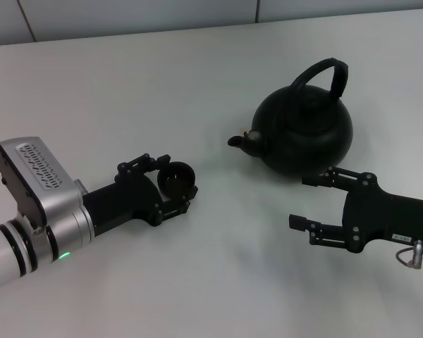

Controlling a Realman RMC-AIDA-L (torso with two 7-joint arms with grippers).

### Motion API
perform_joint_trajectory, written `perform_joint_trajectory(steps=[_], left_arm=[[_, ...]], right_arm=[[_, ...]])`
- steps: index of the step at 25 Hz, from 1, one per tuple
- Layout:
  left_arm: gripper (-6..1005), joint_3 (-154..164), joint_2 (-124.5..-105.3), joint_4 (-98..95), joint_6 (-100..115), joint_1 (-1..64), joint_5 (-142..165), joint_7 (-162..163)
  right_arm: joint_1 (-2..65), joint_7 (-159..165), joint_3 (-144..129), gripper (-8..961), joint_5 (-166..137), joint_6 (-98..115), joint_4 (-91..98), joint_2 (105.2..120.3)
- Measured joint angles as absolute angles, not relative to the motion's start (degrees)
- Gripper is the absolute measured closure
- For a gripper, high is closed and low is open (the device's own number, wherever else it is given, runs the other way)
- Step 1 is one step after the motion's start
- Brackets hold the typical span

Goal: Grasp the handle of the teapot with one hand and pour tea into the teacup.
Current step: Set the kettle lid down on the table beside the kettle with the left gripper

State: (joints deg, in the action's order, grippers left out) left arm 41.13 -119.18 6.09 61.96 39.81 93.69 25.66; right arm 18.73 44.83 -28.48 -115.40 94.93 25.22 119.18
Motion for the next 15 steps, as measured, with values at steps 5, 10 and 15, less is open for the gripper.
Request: perform_joint_trajectory(steps=[5, 10, 15], left_arm=[[249, 41.1, -119.17, 5.9, 64.0, 39.5, 93.7, 25.7], [249, 41.1, -118.78, 1.5, 72.8, 35.6, 93.6, 26.0], [249, 41.4, -118.36, -7.4, 81.6, 29.0, 93.5, 30.3]], right_arm=[[18.7, 44.8, -28.5, 199, -115.4, 95.0, 25.2, 119.18], [18.7, 44.8, -28.5, 199, -115.4, 94.9, 25.2, 119.18], [18.7, 44.8, -28.5, 199, -115.4, 94.8, 25.2, 119.17]])
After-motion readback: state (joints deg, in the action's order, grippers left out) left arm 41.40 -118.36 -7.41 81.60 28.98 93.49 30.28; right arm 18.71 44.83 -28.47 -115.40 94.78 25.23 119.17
